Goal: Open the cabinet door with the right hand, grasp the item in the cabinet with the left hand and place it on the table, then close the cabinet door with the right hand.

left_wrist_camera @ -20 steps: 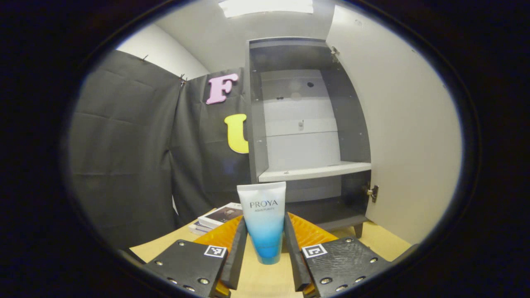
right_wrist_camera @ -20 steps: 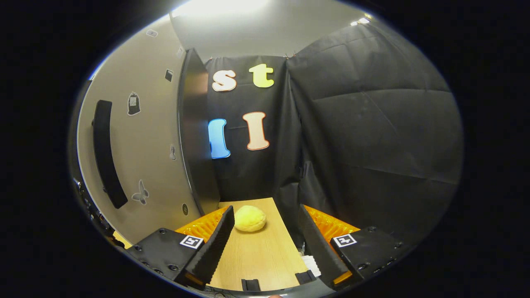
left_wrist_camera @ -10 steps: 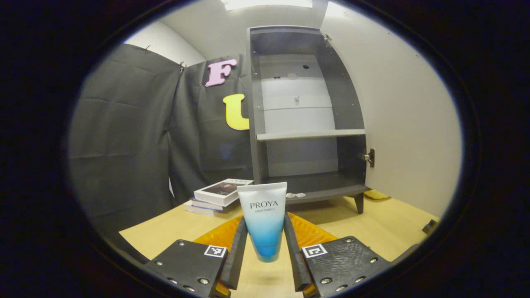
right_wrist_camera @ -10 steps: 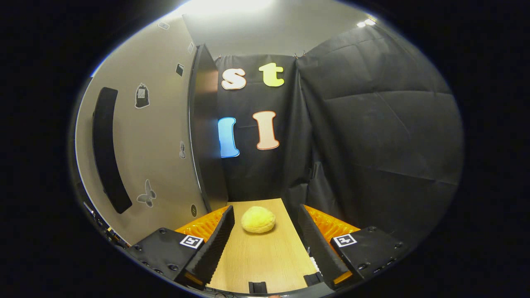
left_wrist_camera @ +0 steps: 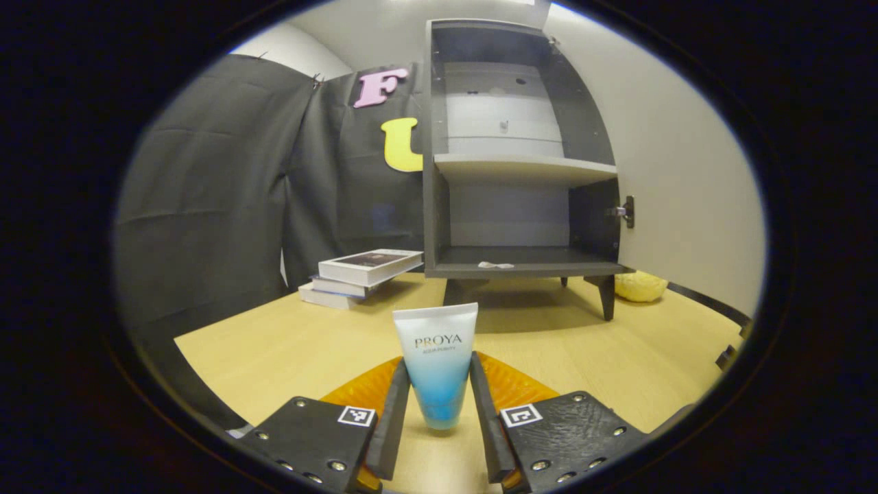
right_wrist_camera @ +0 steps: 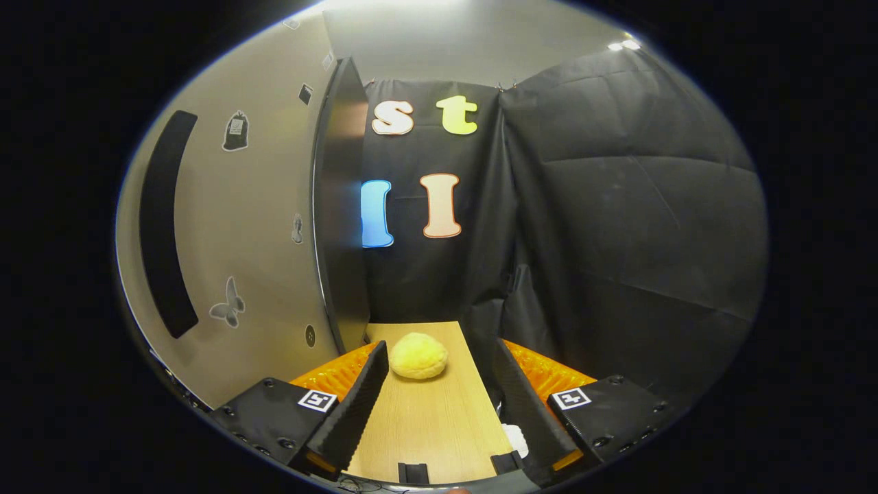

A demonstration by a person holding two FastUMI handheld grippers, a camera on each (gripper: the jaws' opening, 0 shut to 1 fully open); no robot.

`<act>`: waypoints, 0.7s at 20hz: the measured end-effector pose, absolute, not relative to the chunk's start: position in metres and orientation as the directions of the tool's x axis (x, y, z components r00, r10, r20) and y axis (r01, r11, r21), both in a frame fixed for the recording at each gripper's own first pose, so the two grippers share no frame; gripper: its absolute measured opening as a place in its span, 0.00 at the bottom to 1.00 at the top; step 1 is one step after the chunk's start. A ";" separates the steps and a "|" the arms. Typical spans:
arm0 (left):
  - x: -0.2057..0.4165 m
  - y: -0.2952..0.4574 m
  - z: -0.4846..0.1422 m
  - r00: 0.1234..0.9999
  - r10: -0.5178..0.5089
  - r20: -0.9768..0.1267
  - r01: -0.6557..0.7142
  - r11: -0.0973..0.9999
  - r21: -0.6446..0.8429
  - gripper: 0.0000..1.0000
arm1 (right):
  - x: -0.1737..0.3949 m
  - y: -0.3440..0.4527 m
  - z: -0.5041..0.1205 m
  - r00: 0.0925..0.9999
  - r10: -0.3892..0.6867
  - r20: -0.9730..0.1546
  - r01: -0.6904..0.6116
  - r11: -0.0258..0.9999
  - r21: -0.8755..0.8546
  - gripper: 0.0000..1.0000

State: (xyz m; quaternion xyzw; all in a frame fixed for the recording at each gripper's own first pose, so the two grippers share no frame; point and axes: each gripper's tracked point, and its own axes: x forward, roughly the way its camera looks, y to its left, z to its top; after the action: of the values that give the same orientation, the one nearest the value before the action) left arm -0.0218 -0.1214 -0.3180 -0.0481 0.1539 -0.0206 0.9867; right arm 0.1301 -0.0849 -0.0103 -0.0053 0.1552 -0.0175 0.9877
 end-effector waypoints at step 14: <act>-0.035 -0.139 -0.324 0.934 -0.055 -0.353 0.028 0.996 -0.083 0.76 | 0.131 -0.082 -0.014 0.951 -0.015 -0.308 0.012 1.000 -0.011 0.98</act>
State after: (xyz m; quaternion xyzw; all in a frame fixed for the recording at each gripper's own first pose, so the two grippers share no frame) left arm -0.0348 -0.1391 -0.3237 -0.0381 0.1803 -0.0212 0.9826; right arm 0.1309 -0.0816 -0.0139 -0.0043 0.1558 -0.0067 0.9877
